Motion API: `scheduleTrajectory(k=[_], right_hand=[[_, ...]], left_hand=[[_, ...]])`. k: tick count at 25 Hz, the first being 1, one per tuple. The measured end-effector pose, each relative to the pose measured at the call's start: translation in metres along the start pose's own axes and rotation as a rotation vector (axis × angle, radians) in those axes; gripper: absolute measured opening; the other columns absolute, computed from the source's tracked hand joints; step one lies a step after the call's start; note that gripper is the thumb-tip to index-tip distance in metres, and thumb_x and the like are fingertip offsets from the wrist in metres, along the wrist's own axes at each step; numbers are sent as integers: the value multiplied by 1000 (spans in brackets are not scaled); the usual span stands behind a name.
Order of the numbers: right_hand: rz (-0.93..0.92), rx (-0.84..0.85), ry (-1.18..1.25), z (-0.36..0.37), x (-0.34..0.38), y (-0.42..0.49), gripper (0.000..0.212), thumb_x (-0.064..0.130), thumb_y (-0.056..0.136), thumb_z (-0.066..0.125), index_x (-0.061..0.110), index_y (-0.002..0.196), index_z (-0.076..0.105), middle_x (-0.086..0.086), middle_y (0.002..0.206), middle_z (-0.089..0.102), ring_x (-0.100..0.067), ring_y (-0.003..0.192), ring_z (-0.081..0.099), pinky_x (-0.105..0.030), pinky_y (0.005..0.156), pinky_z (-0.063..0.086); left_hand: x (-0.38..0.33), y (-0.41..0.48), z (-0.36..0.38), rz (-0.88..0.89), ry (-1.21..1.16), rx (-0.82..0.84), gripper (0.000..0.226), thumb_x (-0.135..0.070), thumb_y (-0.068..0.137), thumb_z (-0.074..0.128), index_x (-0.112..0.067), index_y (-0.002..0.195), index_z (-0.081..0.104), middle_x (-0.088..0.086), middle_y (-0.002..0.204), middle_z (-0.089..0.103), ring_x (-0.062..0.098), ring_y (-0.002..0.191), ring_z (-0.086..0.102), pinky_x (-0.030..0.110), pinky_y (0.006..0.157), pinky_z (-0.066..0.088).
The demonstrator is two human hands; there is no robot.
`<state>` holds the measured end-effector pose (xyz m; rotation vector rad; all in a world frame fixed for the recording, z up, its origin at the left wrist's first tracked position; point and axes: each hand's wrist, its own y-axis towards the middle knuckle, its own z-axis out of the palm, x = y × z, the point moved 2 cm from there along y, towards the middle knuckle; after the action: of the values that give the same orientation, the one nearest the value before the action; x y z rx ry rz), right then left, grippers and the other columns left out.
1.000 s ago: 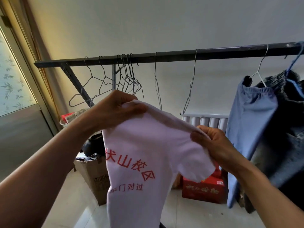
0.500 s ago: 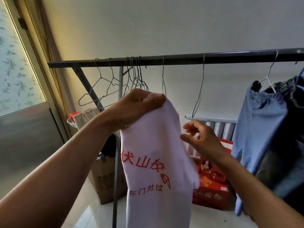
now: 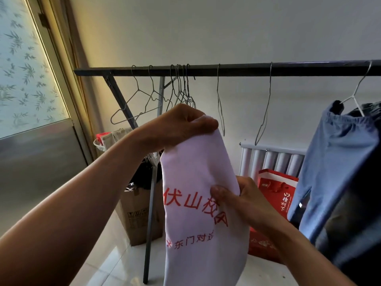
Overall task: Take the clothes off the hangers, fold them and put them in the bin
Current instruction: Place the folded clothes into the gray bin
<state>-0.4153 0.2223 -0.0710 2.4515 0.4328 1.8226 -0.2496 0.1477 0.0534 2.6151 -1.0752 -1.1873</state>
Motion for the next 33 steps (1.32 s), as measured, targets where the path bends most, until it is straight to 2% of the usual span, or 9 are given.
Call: scheduleTrajectory(k=[3,7,10,12,15,20,24,29,33], right_hand=[[33,24,69,-6,11,-1,33,41,79,59,11,90,66,-4,80,75,-20,72,73,-26,63,58],[70,-60,264,-20,25,4,17,24,88,61,8,89,68,-8,77,75,-22,67,73,-23,55,55],[121,-103,319,-27,25,10,17,21,90,61,5,93,68,-12,82,75,-26,69,73,-27,56,56],[162,-117,315,-29,21,12,18,20,91,61,4,93,68,-11,80,76,-23,67,73,-26,53,55],[233,-153,289,-26,12,15,25,22,89,63,3,104,64,-10,80,75,-20,64,72,-26,51,55],[190,-151,114,-26,-8,14,112,45,54,84,40,147,23,-9,132,53,-27,104,66,-40,79,60],[85,-43,-81,-28,-11,11,62,7,82,73,26,135,48,1,120,59,-21,108,62,-38,87,58],[0,-85,-356,-31,-3,11,16,13,89,65,26,95,69,4,94,67,-11,87,65,-23,72,55],[10,-89,-66,-37,4,11,25,35,75,73,21,95,70,2,92,71,-13,83,69,-19,63,52]], left_hand=[[16,-4,-4,-113,-212,-146,34,-41,92,59,-12,104,70,9,91,73,16,76,63,28,66,50],[64,-43,43,-324,-1076,21,90,-81,82,17,-18,131,59,15,132,61,33,118,61,46,97,49],[67,-74,85,-311,-1176,151,99,-84,62,54,-9,127,63,19,124,65,34,111,65,43,88,56],[68,-76,93,-325,-1106,10,101,-52,55,87,-10,138,48,21,114,68,33,96,70,38,73,60],[64,-75,92,-293,-1018,-209,85,-10,75,72,-44,140,31,22,103,71,40,90,71,46,69,61],[55,-80,99,-268,-845,-354,48,-6,81,66,-21,126,61,5,98,75,29,90,73,37,70,61],[53,-81,91,-291,-664,-273,51,5,82,68,-17,127,59,7,106,72,22,93,72,35,77,60],[49,-80,64,-167,274,-227,27,-29,82,73,-30,109,68,-13,100,66,1,91,60,28,83,54],[54,-82,49,-231,17,-203,21,-44,75,75,-26,85,72,-3,101,58,13,87,61,32,71,57]])
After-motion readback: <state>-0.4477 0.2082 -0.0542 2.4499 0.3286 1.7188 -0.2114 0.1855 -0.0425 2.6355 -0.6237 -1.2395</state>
